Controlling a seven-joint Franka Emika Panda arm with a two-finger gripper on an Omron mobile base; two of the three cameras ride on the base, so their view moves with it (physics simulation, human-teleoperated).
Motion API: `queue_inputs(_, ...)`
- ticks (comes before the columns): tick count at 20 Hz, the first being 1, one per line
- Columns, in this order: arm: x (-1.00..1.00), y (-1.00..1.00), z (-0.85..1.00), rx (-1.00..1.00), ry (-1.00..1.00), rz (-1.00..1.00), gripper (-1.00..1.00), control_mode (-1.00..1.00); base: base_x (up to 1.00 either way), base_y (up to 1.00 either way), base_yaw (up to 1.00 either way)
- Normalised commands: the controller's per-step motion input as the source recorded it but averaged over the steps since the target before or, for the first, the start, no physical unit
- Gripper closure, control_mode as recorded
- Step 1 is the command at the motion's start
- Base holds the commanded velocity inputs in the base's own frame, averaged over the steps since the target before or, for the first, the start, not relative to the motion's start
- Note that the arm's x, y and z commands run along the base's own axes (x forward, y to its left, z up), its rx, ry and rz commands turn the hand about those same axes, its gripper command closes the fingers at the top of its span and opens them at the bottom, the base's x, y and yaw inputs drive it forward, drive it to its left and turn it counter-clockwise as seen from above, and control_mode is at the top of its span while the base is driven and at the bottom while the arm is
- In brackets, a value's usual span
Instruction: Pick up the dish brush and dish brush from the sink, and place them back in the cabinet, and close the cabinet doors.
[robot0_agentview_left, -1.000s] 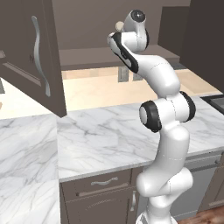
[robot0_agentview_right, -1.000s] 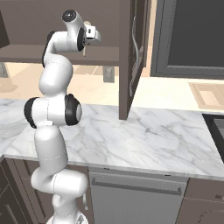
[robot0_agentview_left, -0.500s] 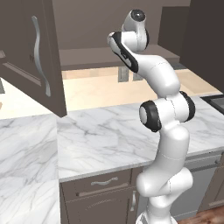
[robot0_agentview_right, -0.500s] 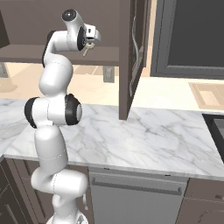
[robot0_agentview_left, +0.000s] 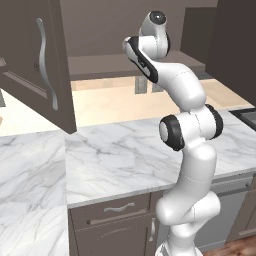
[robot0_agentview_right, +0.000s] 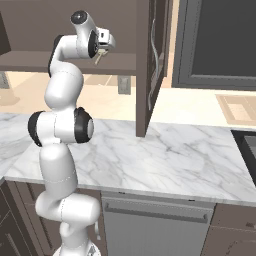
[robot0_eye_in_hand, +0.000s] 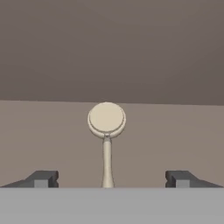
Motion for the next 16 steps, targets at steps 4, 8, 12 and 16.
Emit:
queue_inputs(4,0.0,0.0,-0.09,0.0,-0.05,0.0,-1.0,-1.0,0.0,0.0,0.0)
queue_inputs(8,-0.02,0.0,-0.14,0.0,-0.08,0.0,-1.0,-1.0,0.0,0.0,0.0)
queue_inputs(12,-0.06,0.0,-0.16,0.0,-0.09,0.0,-1.0,-1.0,0.0,0.0,0.0)
queue_inputs(16,-0.14,0.0,-0.17,0.0,-0.12,0.0,-1.0,-1.0,0.0,0.0,0.0)
